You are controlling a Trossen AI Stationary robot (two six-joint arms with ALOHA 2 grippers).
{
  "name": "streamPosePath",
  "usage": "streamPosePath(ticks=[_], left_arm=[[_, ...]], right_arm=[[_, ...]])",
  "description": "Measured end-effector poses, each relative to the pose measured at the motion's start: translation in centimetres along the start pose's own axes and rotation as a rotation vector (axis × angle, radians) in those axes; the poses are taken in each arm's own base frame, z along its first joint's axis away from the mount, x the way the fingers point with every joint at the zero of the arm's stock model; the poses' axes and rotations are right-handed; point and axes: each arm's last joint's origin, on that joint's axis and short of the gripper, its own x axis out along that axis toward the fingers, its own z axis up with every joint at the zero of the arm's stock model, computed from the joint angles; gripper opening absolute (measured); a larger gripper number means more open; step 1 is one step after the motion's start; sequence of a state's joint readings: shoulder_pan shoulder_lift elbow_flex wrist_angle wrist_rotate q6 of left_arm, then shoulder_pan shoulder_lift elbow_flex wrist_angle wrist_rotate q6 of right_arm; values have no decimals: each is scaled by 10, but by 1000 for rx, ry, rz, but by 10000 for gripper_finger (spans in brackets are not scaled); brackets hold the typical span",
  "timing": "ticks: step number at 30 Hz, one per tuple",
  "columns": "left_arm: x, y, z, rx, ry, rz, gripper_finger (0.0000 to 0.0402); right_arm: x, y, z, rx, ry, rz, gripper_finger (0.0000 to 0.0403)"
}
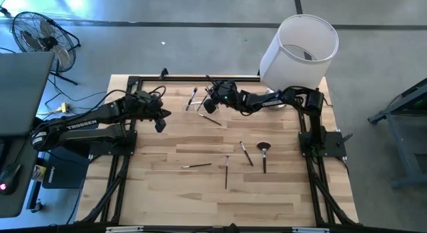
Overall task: Put items in baskets/containers
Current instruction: Put the foundation brush into the transparent organizer
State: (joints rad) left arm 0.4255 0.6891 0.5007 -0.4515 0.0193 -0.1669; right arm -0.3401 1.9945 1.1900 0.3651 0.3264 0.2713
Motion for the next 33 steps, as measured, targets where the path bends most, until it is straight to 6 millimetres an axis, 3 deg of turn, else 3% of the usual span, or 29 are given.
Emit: streamPosePath(ticks=[9,14,24,33], left_arm=[[0,-1,0,-36,3,-19,5],[0,-1,0,-56,3,-27,5],[0,-2,3,-193,-16,-55,5],[2,-33,8,-309,-92,-101,5]], right_arm=[[-2,0,2,-20,1,-4,68],[-13,0,18,-53,-43,6,74],[-55,0,50,-66,32,116,74],[-105,20,35,-204,343,216,64]])
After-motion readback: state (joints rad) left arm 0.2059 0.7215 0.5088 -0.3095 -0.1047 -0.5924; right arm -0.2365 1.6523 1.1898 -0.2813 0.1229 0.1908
